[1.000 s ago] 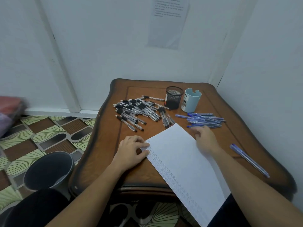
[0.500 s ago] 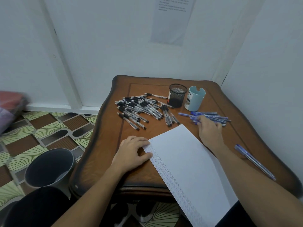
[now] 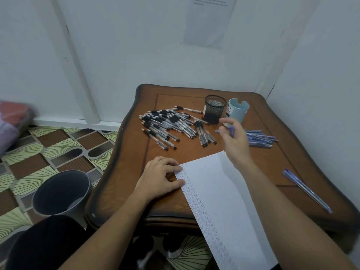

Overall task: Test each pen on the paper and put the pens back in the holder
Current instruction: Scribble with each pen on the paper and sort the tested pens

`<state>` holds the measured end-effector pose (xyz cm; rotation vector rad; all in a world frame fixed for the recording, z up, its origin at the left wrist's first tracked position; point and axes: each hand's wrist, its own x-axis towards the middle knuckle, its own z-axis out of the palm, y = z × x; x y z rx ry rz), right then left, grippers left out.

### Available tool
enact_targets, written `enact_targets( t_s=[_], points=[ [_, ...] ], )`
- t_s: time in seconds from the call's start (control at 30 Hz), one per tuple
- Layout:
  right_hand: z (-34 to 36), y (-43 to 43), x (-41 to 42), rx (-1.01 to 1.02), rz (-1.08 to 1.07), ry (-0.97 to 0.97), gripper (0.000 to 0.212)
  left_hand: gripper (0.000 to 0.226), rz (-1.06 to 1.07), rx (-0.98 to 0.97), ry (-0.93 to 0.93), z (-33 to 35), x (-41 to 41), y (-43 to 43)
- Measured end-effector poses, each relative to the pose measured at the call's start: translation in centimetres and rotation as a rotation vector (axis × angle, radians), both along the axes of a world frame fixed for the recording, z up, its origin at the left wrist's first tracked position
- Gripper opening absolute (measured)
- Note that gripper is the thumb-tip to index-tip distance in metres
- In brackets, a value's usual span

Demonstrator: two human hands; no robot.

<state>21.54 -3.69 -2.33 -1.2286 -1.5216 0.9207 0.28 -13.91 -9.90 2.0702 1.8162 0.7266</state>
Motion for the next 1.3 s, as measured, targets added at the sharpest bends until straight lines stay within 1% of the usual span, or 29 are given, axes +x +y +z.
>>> enact_targets(
  t_s=[0.03,0.1,0.13,0.17,0.2,0.23,0.3,0.33,0.37,0.43,0.47,0.53,0.57,0.63,0.73,0.8,0.83,1.0,1.3],
  points=[
    [0.3,-0.2,-0.3,-0.072,0.008,0.122,0.02,0.048,-0.003,-0.006,0.0,0.0,0.0,0.0],
    [0.3,-0.5,-0.9,-0.197,0.003,0.302,0.048,0.05,-0.008,-0.004,0.0,0.0,0.0,0.1],
    [0.1,-0.6,-1.1,-0.248,-0.004,0.338,0.056,0.05,-0.007,-0.004,0.001,0.0,0.0,0.1],
    [-0.3,-0.7,-1.2,-0.298,0.007,0.347,0.06,0.049,-0.007,-0.009,0.003,0.0,0.0,0.1],
    [-0.8,-0.8,-1.3,-0.346,0.043,0.343,0.059,0.048,-0.007,-0.016,0.005,0.1,0.0,0.1],
    [-1.2,-1.1,-1.5,-0.393,0.09,0.341,0.054,0.047,-0.006,-0.015,0.005,0.1,0.0,0.1],
    [-2.3,-1.4,-1.8,-0.447,0.155,0.33,0.033,0.049,-0.008,-0.001,0.006,0.1,0.0,0.0],
    [-2.7,-1.4,-2.0,-0.443,0.165,0.312,0.025,0.049,-0.01,-0.002,0.008,0.1,0.0,0.0],
    [-3.0,-1.5,-2.4,-0.43,0.157,0.29,0.021,0.048,-0.011,-0.007,0.013,0.2,0.0,0.0],
    [-3.3,-1.5,-3.1,-0.411,0.159,0.245,0.021,0.046,-0.009,-0.007,0.018,0.1,0.0,0.0],
    [-3.5,-1.4,-3.4,-0.403,0.194,0.233,0.02,0.045,-0.006,-0.001,0.021,0.1,0.0,0.0],
    [-3.8,-1.3,-4.0,-0.384,0.269,0.194,0.014,0.045,-0.006,0.0,0.033,0.0,-0.1,0.0],
    [-4.1,-1.3,-4.1,-0.366,0.271,0.147,0.011,0.045,-0.008,0.0,0.036,0.0,-0.1,0.0],
    [-4.7,-1.4,-4.3,-0.321,0.226,0.073,0.018,0.045,-0.008,0.004,0.034,-0.1,-0.1,0.0],
    [-5.6,-1.6,-4.5,-0.29,0.169,0.093,0.034,0.046,-0.008,0.014,0.042,-0.1,-0.1,-0.1],
    [-6.0,-1.5,-4.6,-0.242,0.145,0.064,0.045,0.048,-0.014,0.022,0.046,-0.2,-0.1,-0.1],
    [-6.0,-1.5,-4.7,-0.215,0.138,0.055,0.046,0.05,-0.017,0.035,0.048,-0.2,-0.1,-0.1],
    [-6.5,-1.7,-4.7,-0.174,0.17,0.019,0.038,0.052,-0.034,0.074,0.092,-0.5,0.3,-0.4],
    [-7.3,-1.4,-4.4,-0.149,0.204,0.012,0.039,0.05,-0.037,0.075,0.103,-0.9,0.2,-0.4]
  ],
)
